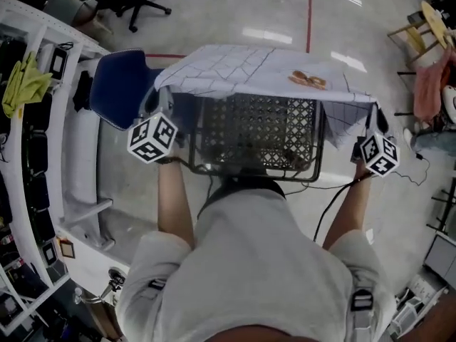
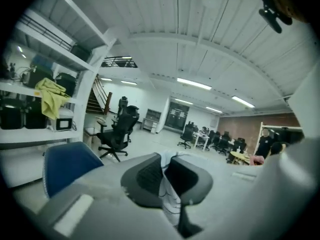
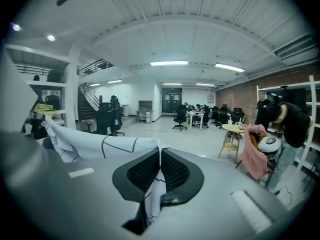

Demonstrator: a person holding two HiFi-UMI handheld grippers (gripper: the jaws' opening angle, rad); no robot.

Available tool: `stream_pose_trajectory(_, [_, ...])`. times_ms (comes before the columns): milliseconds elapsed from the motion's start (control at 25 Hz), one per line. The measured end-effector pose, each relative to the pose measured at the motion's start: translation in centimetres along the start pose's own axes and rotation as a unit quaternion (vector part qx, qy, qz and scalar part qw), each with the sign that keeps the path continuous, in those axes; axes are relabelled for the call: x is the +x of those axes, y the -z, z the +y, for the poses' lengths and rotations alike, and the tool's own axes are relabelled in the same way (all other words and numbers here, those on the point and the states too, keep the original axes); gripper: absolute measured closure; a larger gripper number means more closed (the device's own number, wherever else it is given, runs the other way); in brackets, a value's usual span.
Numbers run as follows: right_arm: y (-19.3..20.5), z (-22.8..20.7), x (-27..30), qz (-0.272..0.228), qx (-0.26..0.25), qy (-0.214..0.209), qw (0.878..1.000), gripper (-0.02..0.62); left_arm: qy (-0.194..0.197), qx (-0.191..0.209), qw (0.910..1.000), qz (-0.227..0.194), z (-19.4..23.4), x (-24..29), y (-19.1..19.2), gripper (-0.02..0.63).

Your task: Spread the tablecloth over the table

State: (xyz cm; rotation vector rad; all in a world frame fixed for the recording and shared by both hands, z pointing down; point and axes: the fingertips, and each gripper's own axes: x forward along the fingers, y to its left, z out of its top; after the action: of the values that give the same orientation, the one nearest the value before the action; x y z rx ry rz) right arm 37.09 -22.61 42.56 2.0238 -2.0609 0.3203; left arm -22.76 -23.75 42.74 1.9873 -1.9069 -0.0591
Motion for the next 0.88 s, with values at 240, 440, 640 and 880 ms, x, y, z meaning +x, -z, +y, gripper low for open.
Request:
stream_pose_trajectory(240, [2.1, 12.4, 1.8, 0.016, -0.031, -0.123, 0.992, 0.588, -0.111, 0.009, 0.9927, -0.048, 11.2, -5.2, -4.7, 0.583])
stream_pose_trajectory(440, [3.3, 11.3, 0.1, 0.030, 0.002, -0.080, 0.996, 0.588, -0.077, 0.047, 0.9956, 0.022, 10.6, -4.4, 0.0, 0.583])
stream_pose_trajectory(640, [4.8, 3.4, -5.2, 0.035, 0.013, 0.004, 0.999, 0.588, 0.024, 0.056, 0.9975, 0.036, 3.4, -4.0, 3.9, 0.583])
stream_pose_trajectory(880, [5.1, -4.6, -9.9, 0.037, 0.021, 0.086, 0.995, 0.588, 0.115, 0.069, 0.9894, 0.057, -4.4, -4.7, 7.4, 0.583])
